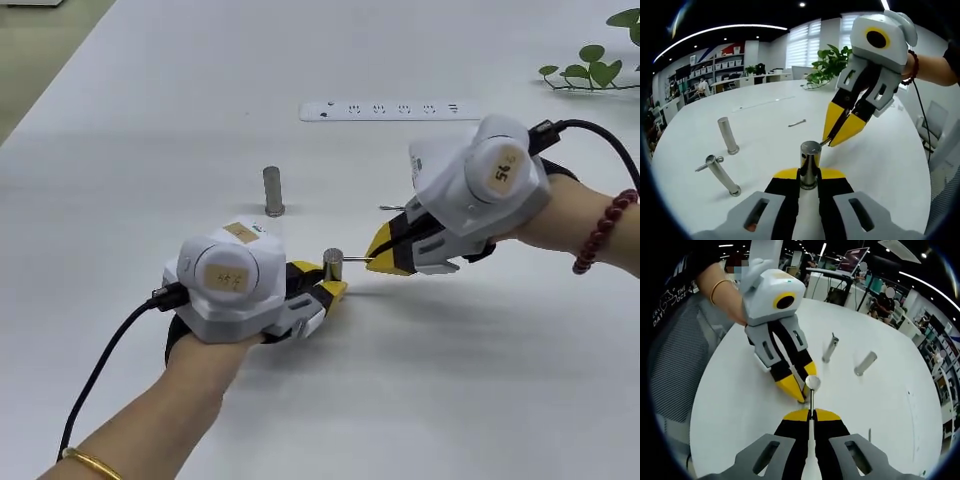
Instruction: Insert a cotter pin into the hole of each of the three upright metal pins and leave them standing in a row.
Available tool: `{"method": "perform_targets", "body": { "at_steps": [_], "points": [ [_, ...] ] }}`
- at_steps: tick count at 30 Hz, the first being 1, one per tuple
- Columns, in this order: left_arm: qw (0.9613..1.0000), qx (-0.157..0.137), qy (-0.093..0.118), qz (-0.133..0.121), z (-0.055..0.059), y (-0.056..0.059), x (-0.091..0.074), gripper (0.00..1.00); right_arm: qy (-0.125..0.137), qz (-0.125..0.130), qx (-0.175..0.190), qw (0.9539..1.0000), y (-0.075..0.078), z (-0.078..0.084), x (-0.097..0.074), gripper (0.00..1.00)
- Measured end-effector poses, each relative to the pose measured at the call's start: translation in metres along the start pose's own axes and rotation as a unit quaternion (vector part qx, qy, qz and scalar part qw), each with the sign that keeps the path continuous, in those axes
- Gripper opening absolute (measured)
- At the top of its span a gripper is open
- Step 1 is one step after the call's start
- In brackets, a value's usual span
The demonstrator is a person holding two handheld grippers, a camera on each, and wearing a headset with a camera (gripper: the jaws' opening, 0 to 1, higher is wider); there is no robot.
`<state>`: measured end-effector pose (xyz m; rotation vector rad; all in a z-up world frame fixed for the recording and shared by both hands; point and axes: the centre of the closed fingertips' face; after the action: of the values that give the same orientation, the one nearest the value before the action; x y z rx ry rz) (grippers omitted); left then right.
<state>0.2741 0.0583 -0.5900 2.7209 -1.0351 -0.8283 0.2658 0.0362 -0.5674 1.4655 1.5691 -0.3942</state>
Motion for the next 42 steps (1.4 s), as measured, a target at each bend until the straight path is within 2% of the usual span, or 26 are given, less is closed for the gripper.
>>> {"method": "perform_targets", "body": {
  "at_steps": [20,26,34,42],
  "points": [
    [1.0000,0.007,0.000,-0.002,0.000,0.000,-0.001,0.10,0.002,0.001,0.000,1.0000,0.002,-0.013,0.011,0.00],
    [1.0000,0.007,-0.001,-0.002,0.000,0.000,-0.001,0.10,0.005,0.008,0.025,0.9996,0.004,-0.017,0.012,0.00],
    [1.0000,0.006,-0.002,-0.002,0.000,0.001,-0.001,0.10,0.005,0.013,0.027,0.9995,0.001,-0.018,0.004,0.05],
    [1.0000,0.005,-0.003,-0.001,0.000,0.001,-0.001,0.10,-0.009,0.011,0.028,0.9995,-0.002,-0.011,-0.001,0.01]
  ]
}}
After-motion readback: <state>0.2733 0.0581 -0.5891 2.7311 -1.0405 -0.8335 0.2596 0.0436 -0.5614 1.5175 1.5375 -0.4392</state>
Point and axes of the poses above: the centre of the closed fingertips' face, and the gripper's own axes: x roughly forward along the fingers, y roughly to its right, z roughly out of its underside, and after that the axes turned 14 degrees about -x, right-handed
